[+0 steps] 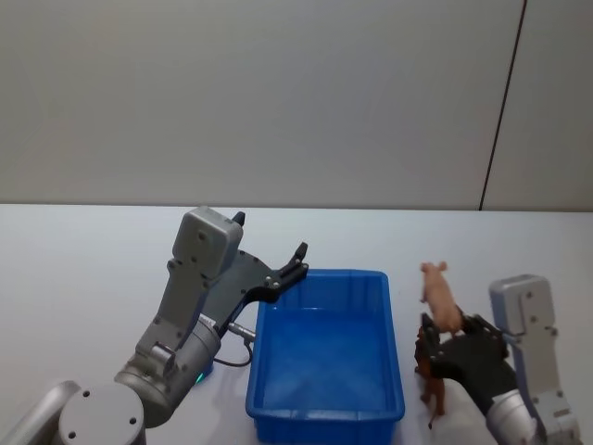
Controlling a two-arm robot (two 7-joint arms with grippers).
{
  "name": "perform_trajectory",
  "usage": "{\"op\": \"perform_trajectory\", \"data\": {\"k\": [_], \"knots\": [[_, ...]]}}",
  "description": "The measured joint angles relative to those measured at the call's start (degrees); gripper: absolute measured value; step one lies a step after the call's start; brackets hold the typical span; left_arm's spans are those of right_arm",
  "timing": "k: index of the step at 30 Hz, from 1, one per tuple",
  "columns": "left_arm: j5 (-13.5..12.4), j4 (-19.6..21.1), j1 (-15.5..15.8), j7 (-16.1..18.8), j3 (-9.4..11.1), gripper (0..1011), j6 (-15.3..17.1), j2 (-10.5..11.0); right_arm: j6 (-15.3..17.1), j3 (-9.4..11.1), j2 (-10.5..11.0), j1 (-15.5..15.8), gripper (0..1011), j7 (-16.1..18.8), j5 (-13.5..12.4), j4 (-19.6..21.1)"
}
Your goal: Pick up the two dolls from the table and place them into the box.
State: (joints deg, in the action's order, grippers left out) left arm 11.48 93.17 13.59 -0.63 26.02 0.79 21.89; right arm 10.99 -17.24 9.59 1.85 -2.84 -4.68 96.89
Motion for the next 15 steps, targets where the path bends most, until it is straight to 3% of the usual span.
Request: {"op": "perform_trajectory", "data": {"k": [11,15], "knots": [[0.0,0.0,0.0,0.0,0.0,1001,0.0,0.0,-1.3,-1.2,-1.3,-2.3,369,9.0,0.8,-0.6],[0.0,0.0,0.0,0.0,0.0,1001,0.0,0.0,-1.5,-1.6,-1.9,-3.1,458,11.3,1.0,-1.4]]}}
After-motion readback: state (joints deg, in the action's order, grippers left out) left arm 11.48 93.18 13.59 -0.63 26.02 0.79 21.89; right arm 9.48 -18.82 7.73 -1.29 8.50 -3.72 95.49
